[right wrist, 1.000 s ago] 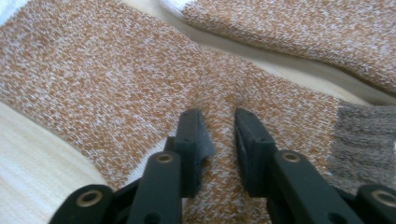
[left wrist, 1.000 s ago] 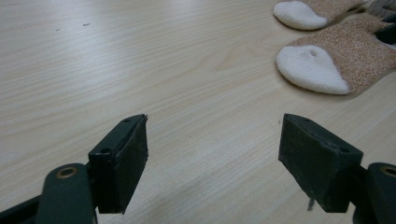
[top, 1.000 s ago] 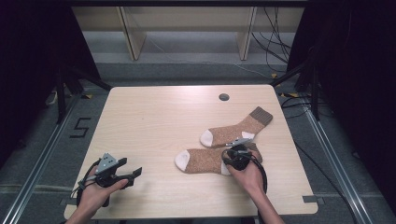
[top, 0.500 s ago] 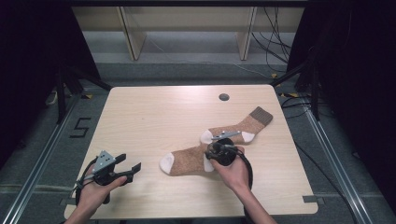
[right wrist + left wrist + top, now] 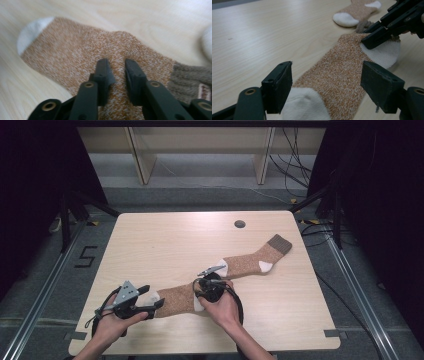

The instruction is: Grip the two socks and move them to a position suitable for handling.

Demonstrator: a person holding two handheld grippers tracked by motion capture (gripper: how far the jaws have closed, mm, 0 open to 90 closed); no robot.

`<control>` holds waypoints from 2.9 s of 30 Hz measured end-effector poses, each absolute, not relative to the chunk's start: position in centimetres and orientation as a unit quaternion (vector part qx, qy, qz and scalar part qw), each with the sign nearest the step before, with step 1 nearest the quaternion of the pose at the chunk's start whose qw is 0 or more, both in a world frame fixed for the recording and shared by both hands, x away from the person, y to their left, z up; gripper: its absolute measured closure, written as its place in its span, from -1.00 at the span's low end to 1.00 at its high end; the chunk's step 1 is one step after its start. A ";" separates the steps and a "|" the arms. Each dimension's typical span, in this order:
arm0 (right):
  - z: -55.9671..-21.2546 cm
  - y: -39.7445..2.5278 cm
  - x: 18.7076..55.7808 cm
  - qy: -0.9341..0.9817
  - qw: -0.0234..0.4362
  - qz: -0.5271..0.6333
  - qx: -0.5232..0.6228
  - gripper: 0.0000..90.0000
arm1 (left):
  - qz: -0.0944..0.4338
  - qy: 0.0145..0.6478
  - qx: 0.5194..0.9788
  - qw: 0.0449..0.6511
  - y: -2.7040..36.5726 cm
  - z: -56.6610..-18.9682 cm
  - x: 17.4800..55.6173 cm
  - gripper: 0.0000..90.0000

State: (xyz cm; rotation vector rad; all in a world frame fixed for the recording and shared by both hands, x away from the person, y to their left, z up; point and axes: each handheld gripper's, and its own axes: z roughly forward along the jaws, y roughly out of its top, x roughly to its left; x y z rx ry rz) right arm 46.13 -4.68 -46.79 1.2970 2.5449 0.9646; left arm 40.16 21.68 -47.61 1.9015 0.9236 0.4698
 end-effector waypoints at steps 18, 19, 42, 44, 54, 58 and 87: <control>-45.9 -15.5 47.3 0.811 0.101 0.305 0.490 0.31 | 0.170 0.356 0.849 0.353 18.7 -49.9 43.3 0.10; -45.9 -15.5 47.3 0.811 0.101 0.305 0.490 0.31 | 0.170 0.356 0.849 0.353 18.7 -49.9 43.3 0.12; -46.9 -16.6 45.2 0.835 0.041 0.280 0.472 0.86 | 0.167 0.343 0.850 0.362 18.7 -50.1 43.6 0.06; -46.8 -16.6 45.2 0.837 0.037 0.275 0.472 0.83 | 0.167 0.347 0.848 0.364 18.8 -50.1 43.6 0.02; -43.3 -20.4 50.1 0.774 0.128 0.317 0.532 0.23 | 0.192 0.377 0.793 0.439 19.6 -48.3 42.9 -0.26; -43.6 -22.4 53.8 0.761 0.172 0.287 0.555 0.09 | 0.197 0.389 0.779 0.450 20.0 -48.3 42.4 -0.27; -47.3 -23.0 57.6 0.737 0.132 0.271 0.605 0.78 | 0.198 0.397 0.777 0.446 20.4 -48.6 42.2 -0.27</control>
